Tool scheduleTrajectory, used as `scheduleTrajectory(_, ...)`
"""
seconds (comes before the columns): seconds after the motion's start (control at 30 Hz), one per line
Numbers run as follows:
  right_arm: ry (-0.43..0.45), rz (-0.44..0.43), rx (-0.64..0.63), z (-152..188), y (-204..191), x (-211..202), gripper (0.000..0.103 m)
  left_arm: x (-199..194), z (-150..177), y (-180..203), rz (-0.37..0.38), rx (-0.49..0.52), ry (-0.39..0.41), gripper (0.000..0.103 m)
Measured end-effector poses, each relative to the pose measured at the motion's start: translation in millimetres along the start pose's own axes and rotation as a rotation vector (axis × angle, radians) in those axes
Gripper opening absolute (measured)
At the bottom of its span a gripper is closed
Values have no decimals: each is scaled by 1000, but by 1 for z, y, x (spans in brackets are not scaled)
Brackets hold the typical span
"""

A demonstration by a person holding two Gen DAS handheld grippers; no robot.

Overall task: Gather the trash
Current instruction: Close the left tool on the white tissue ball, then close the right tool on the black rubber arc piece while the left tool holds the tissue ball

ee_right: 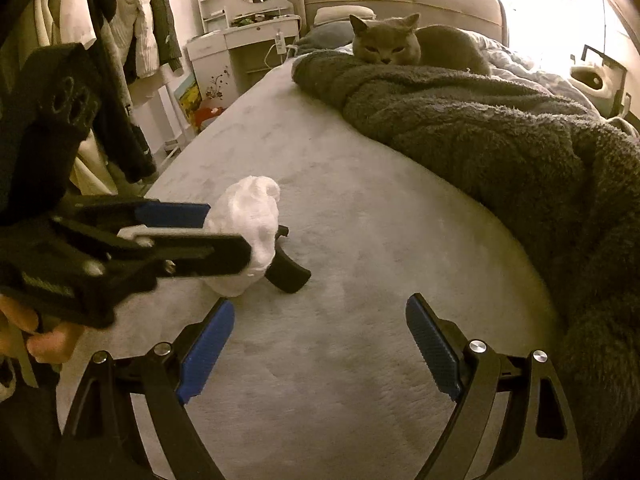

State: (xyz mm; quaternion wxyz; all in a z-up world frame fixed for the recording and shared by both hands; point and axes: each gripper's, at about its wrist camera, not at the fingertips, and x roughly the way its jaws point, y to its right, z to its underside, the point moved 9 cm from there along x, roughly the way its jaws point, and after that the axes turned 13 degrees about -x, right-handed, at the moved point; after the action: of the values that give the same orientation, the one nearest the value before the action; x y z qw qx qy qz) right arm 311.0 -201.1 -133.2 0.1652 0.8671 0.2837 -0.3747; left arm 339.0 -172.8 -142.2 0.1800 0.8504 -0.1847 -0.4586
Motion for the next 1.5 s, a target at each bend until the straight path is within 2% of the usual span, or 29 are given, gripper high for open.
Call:
scheduleTrajectory(0.17, -9, -4, -3, 3, 2, 1, 88, 8, 1, -2, -50, 8, 10, 69)
scheduleTrajectory(0.23, -11, -5, -3, 4, 3, 1, 89, 9, -1, -5, -52, -5, 13, 67)
scheduleTrajectory(0.57, 26, -28, 55, -5, 14, -5, 89, -3, -8, -11, -54, -27, 75, 42)
scheduleTrajectory(0.8, 9, -50, 58, -10, 9, 5, 89, -16, -14, -19, -81, -23, 116, 34)
scheduleTrajectory(1.0, 9, -75, 15, -23, -8, 12, 88, -30, -17, -34, -99, -37, 141, 33)
scheduleTrajectory(1.1, -18, -66, -20, -25, -16, 20, 88, -36, -19, -42, -107, -46, 146, 33)
scheduleTrajectory(1.13, -28, -61, -32, -26, -19, 23, 87, -39, -19, -45, -108, -50, 146, 33)
scheduleTrajectory(1.2, -48, -62, -51, -27, -25, 29, 76, -44, -19, -50, -116, -48, 150, 33)
scheduleTrajectory(1.4, -117, -33, -91, -28, -35, 48, 58, -53, -16, -63, -140, -32, 142, 33)
scheduleTrajectory(1.5, -144, -22, -103, -29, -39, 54, 56, -59, -15, -70, -145, -33, 141, 33)
